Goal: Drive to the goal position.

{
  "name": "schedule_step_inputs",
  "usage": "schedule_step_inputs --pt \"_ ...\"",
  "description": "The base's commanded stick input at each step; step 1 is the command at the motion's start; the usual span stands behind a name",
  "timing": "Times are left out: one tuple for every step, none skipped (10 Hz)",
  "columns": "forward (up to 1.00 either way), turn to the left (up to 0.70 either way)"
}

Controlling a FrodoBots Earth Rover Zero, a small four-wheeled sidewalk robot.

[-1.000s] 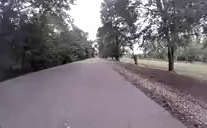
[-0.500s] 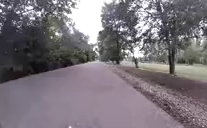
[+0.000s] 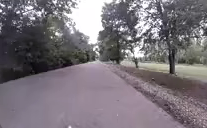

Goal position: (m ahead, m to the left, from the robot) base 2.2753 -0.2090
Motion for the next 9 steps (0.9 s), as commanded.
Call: schedule_step_inputs --pt "0.08 0.01" --pt "0.08 0.01" --pt "0.08 0.01" --pt "0.07 0.01" --pt "0.07 0.01" --pt "0.07 0.01" --pt "0.06 0.01" --pt "0.06 0.01" --pt "0.06 0.01"
